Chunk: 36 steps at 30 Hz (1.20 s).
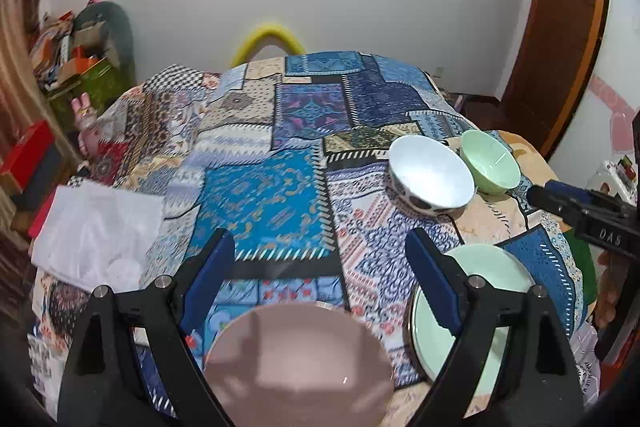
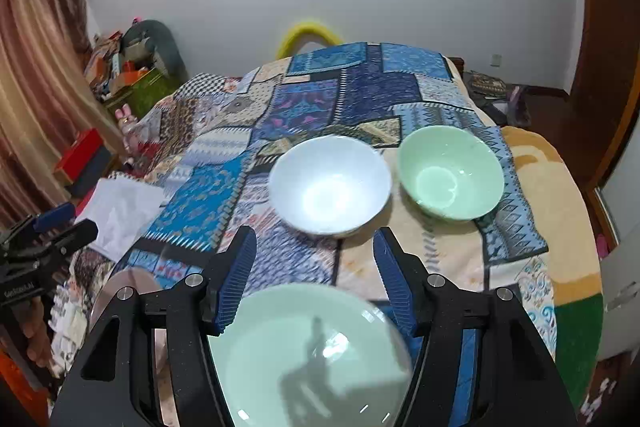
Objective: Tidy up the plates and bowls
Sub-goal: 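Move both tools to the white spotted bowl and close them on its rim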
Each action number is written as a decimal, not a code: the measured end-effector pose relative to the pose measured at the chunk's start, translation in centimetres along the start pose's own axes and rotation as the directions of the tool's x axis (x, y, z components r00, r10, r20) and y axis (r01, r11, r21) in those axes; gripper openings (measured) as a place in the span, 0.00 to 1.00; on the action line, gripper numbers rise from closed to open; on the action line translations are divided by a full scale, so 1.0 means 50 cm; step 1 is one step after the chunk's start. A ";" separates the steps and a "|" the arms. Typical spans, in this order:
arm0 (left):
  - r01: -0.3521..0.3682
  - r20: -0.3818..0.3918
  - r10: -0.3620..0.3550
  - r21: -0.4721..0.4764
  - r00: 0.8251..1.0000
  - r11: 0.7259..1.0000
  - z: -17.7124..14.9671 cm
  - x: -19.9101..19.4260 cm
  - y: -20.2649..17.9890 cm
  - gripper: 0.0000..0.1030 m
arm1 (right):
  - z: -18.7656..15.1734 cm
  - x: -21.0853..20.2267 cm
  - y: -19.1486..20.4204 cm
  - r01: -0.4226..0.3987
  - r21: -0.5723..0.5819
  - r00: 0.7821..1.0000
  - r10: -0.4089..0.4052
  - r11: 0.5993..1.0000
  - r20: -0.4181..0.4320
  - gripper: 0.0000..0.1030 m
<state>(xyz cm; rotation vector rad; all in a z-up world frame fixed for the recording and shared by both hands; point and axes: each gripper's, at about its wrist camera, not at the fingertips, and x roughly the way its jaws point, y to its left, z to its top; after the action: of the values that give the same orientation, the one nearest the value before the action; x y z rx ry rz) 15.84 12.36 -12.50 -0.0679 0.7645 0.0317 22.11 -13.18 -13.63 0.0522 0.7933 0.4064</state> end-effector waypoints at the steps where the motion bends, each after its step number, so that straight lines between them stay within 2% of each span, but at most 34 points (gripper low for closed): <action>1: 0.006 -0.006 -0.006 0.007 1.000 1.000 0.009 0.014 -0.007 0.85 | 0.007 0.008 -0.011 0.007 0.008 1.000 -0.007 1.000 0.000 0.56; 8: 0.039 -0.059 -0.038 0.007 0.998 0.999 0.053 0.104 -0.036 0.86 | 0.028 0.088 -0.057 0.042 0.024 0.998 -0.041 0.999 -0.039 0.56; 12: 0.048 -0.089 -0.048 0.004 0.995 0.999 0.073 0.162 -0.048 0.86 | 0.035 0.145 -0.078 0.037 0.033 0.996 -0.034 0.999 -0.080 0.55; 14: 0.047 -0.104 -0.046 0.006 0.993 0.999 0.079 0.189 -0.054 0.86 | 0.033 0.172 -0.084 0.038 0.033 0.994 -0.035 0.999 -0.103 0.52; 18: 0.061 -0.142 -0.060 0.006 0.988 0.998 0.087 0.239 -0.066 0.86 | 0.030 0.220 -0.098 0.018 0.038 0.987 -0.012 0.999 -0.158 0.37; 26: 0.062 -0.173 -0.055 0.037 0.983 0.997 0.104 0.313 -0.094 0.86 | 0.023 0.276 -0.106 -0.019 0.050 0.973 0.030 0.999 -0.228 0.21; 33: 0.052 -0.196 -0.040 0.055 0.980 0.997 0.101 0.363 -0.111 0.85 | 0.020 0.274 -0.101 -0.038 0.020 0.974 0.041 0.999 -0.223 0.19; 36: 0.050 -0.214 -0.035 0.063 0.976 0.997 0.097 0.381 -0.119 0.80 | 0.019 0.270 -0.098 -0.062 0.010 0.972 0.063 0.998 -0.227 0.19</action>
<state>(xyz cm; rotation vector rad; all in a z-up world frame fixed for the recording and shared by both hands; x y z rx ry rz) 33.25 6.84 -21.92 -0.0228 0.9775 -0.0433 32.92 -12.56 -23.12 0.0332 1.0198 0.4765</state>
